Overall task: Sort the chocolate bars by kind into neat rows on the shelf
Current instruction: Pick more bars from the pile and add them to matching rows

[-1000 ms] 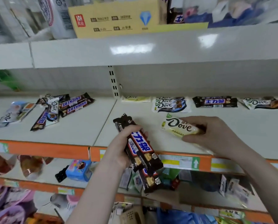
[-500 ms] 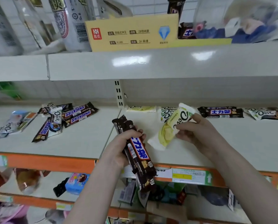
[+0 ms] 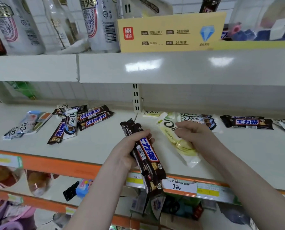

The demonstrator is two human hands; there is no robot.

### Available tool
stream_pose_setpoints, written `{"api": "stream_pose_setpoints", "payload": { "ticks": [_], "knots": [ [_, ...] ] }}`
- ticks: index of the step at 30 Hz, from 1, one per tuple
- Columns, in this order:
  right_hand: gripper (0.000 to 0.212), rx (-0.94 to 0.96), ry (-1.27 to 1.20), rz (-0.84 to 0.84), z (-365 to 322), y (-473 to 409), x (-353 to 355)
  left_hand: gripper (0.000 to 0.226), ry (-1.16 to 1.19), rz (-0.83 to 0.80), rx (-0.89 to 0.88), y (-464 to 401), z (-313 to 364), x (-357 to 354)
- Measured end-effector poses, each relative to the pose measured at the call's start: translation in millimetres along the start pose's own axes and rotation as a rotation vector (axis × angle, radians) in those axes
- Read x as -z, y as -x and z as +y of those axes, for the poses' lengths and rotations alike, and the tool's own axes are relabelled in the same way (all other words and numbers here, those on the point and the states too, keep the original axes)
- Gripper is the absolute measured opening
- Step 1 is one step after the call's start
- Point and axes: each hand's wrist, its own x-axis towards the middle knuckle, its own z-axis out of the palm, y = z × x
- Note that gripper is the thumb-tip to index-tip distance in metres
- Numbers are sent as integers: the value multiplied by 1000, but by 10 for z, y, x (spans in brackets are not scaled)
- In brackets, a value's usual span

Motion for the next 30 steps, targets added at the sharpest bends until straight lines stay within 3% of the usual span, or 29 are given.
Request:
{"api": "stream_pose_setpoints", "payload": {
  "ticks": [4, 8, 13, 18, 25, 30],
  "knots": [
    [25, 83, 287, -171, -70, -16, -118, 14, -103, 16, -11, -18, 54, 22],
    [26, 188, 445, -190, -58, -72, -141, 11, -157, 59, -49, -61, 76, 84],
    [46, 255, 579, -248, 13, -105, -157, 13, -32, 75, 55, -114, 91, 148],
    [66, 365, 682, -221, 178, -91, -192, 12, 72, 117, 51, -173, 100, 241],
    [54, 807, 1138, -73, 360, -152, -264, 13, 177, 112, 61, -221, 105, 308],
    [49, 873, 1206, -92, 324, -355, -232, 12, 258, 106, 46, -235, 127, 333]
  ]
}}
